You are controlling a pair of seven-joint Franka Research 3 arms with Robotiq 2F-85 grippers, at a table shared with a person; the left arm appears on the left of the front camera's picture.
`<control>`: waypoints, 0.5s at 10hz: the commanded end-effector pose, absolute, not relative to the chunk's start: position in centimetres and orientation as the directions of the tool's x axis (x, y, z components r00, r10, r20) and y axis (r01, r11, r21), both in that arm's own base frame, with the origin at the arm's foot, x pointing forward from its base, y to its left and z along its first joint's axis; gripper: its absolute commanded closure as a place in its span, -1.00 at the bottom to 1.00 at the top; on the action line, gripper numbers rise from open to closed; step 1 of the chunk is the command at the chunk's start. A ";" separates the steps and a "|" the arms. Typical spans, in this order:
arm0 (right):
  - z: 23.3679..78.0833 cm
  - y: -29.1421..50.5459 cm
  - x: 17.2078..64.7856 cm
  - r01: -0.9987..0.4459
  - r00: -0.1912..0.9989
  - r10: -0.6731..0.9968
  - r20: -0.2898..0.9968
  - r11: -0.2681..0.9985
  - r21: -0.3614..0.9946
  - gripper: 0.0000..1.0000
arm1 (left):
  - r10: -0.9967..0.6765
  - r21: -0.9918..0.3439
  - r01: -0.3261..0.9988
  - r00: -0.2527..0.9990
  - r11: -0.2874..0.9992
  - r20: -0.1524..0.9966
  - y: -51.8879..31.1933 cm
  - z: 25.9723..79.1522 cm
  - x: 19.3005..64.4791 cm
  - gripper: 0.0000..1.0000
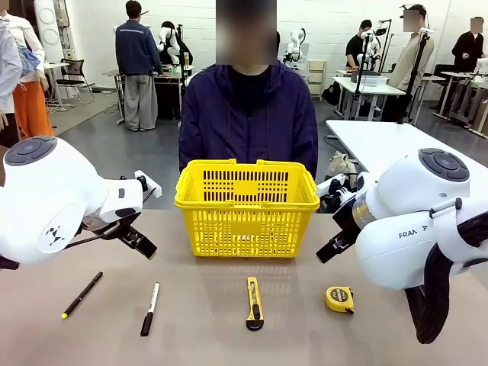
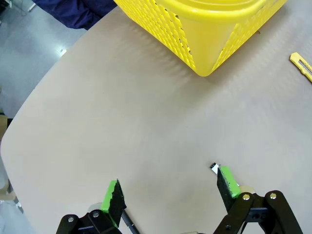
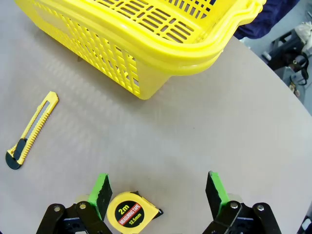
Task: Place the items the person wants into the basket.
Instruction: Pick up the item the person points to and place it in the Market Basket.
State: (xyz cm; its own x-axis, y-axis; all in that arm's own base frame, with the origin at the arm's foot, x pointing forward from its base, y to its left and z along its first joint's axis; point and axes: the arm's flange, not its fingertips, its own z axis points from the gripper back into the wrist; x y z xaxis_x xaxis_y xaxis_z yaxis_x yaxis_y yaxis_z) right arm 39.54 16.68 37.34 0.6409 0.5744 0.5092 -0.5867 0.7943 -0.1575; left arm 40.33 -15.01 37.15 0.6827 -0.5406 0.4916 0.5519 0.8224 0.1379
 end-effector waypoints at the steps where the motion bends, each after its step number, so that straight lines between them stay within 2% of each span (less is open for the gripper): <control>1: 37.3 16.7 39.5 -0.587 0.641 0.575 0.509 0.794 -0.158 -1.00 | -0.541 0.138 0.552 0.683 0.822 0.492 -15.0 37.2 40.3 -1.00; 2: 37.3 16.7 39.5 -0.587 0.641 0.574 0.509 0.794 -0.158 -1.00 | -0.541 0.138 0.552 0.683 0.822 0.492 -15.0 37.1 40.3 -1.00; 3: 40.4 16.4 36.9 -0.571 0.602 0.594 0.534 0.787 -0.232 -1.00 | -0.575 0.203 0.553 0.665 0.808 0.477 -14.8 40.6 38.9 -1.00; 5: 47.7 14.8 30.5 -0.528 0.550 0.563 0.617 0.807 -0.265 -1.00 | -0.621 0.360 0.506 0.630 0.784 0.465 -14.3 48.3 34.7 -1.00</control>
